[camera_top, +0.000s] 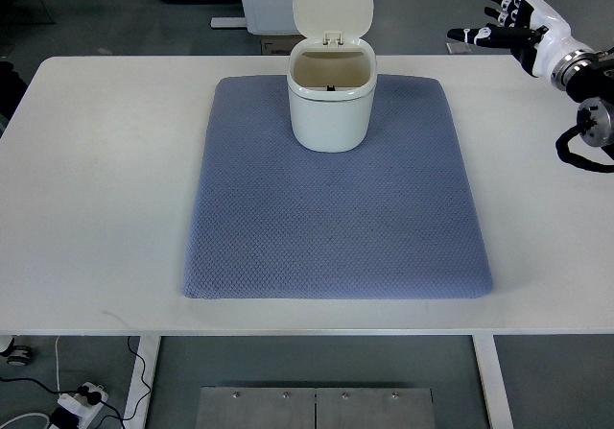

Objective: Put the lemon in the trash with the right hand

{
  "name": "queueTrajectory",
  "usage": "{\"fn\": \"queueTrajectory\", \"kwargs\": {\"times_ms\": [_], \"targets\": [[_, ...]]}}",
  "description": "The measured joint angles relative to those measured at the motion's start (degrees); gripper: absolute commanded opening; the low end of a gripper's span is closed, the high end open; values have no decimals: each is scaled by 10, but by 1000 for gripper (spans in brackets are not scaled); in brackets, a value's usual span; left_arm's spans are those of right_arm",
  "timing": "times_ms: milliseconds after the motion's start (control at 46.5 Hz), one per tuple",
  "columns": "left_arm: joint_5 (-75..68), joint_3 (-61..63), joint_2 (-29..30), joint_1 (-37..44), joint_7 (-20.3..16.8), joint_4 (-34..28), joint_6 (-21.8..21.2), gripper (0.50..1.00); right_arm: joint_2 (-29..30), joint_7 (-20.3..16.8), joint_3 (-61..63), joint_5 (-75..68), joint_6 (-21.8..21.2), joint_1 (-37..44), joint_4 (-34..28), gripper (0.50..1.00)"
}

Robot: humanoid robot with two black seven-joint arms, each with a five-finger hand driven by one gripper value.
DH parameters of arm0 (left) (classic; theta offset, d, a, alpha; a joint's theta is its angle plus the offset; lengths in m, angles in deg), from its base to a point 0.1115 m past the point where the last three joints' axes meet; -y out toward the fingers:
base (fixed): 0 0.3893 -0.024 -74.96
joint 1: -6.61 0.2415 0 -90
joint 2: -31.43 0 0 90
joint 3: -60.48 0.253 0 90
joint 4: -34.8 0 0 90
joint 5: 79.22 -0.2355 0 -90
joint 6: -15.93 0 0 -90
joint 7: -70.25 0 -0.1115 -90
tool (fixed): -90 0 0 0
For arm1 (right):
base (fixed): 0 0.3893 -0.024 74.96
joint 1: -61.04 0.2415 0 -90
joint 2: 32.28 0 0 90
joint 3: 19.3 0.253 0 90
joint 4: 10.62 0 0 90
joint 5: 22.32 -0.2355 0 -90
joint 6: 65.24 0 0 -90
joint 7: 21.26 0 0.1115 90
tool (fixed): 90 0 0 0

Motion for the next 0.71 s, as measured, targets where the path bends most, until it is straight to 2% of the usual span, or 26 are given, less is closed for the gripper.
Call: {"fn": "queueTrajectory", "kwargs": {"times_ms": [151,280,409,516,710], "targets": [[0,0,0,0,0,0,0,1000,-5,-80,55,-2,-12,-24,-3,1000],[0,0,0,0,0,0,0,1000,-5,-117,107,-2,-39,-52,-3,1000],[0,0,0,0,0,0,0,1000,-5,-120,131,-9,-63,-59,-3,1000],[0,0,0,0,0,0,0,1000,3,-120,185,-13,-67,-78,-1,1000],[0,0,0,0,0,0,0,1000,55,-119,302,-14,-64,-120,5,1000]]}}
